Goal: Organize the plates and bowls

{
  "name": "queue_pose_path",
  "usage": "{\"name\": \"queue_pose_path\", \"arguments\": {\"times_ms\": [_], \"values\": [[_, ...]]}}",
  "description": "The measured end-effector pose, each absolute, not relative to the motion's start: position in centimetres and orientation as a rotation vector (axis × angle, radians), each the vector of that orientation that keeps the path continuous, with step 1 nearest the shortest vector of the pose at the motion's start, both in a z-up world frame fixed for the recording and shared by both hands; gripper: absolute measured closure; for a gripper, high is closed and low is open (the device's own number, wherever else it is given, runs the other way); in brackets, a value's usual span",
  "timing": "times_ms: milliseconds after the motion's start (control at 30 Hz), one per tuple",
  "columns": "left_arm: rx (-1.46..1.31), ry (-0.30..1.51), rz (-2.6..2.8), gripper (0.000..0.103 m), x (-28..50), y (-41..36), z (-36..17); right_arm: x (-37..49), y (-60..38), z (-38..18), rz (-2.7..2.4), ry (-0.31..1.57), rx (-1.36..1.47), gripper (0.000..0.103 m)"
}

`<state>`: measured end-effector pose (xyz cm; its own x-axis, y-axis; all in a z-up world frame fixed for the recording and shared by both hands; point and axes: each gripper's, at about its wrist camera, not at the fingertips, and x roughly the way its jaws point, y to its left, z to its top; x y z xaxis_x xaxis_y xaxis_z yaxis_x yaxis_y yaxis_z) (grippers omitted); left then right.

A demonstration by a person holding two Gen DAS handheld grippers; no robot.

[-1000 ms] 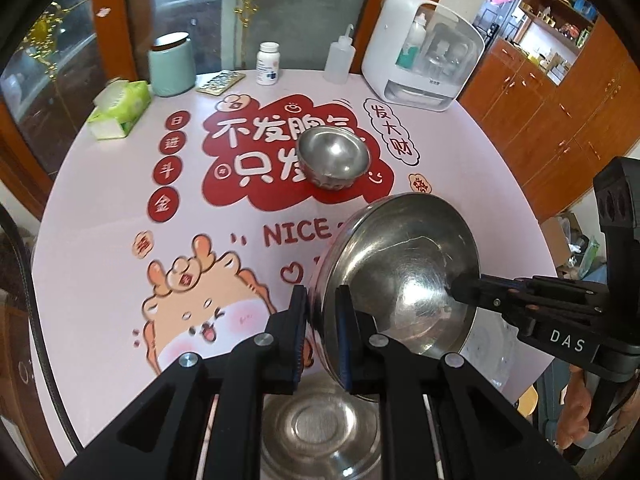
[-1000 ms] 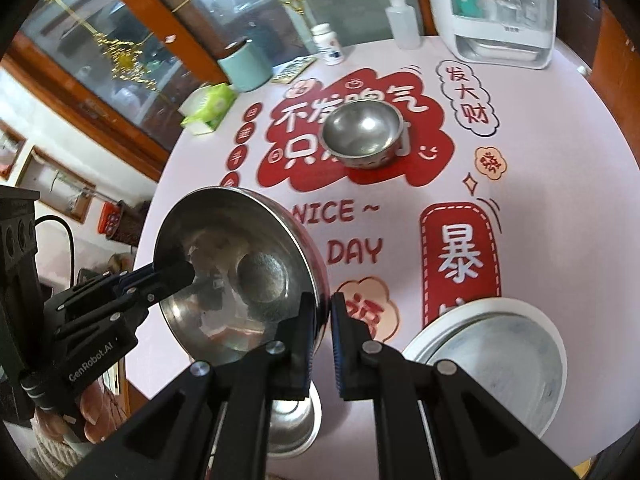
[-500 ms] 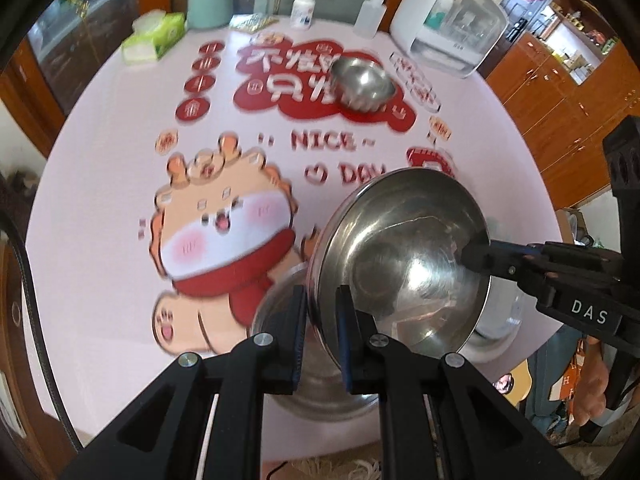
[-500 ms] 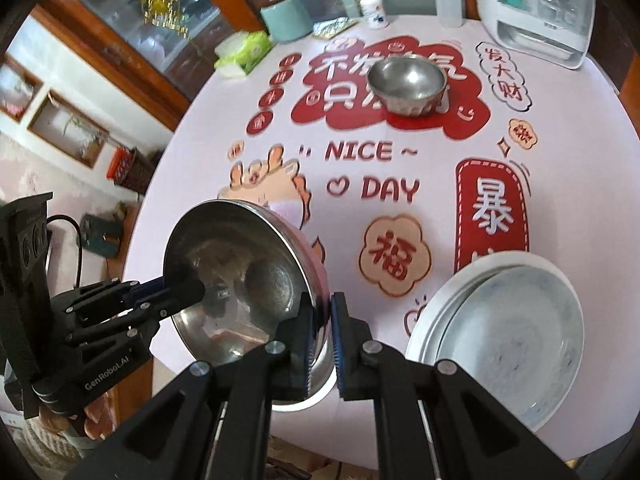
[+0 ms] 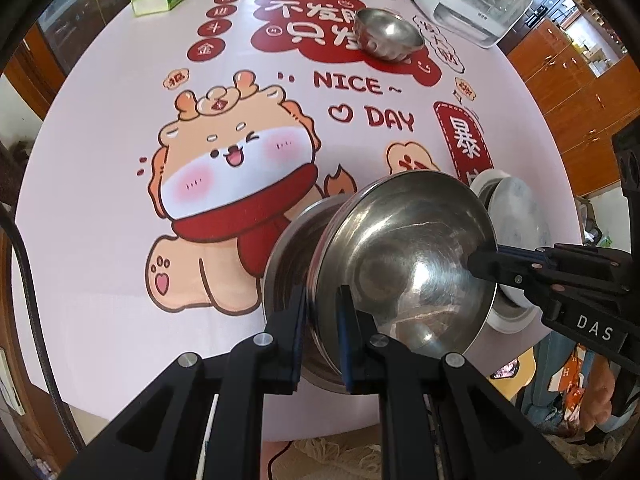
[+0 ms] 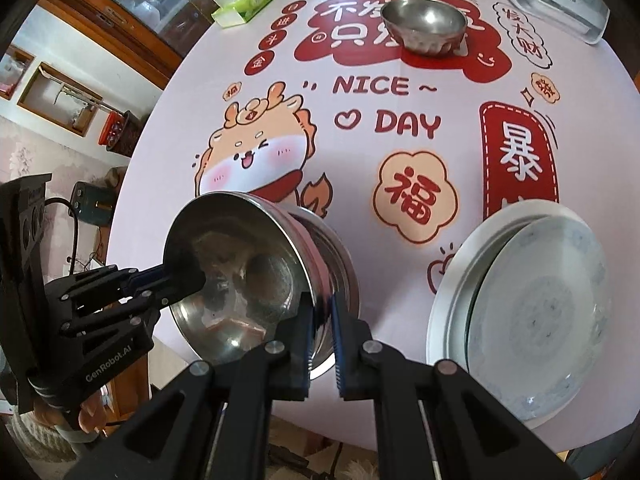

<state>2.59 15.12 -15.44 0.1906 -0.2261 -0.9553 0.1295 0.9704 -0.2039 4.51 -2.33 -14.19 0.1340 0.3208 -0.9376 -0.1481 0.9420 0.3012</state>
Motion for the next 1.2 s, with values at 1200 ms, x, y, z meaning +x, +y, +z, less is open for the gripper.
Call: {"name": "queue_pose_path", "arguments": {"times_ms": [1200], "values": [[-0.026, 1.385, -0.27, 0.057, 3.9, 14.5, -17.0, 5.2, -1.8, -16.4, 0.277, 1.436, 0.116, 0.09]]}}
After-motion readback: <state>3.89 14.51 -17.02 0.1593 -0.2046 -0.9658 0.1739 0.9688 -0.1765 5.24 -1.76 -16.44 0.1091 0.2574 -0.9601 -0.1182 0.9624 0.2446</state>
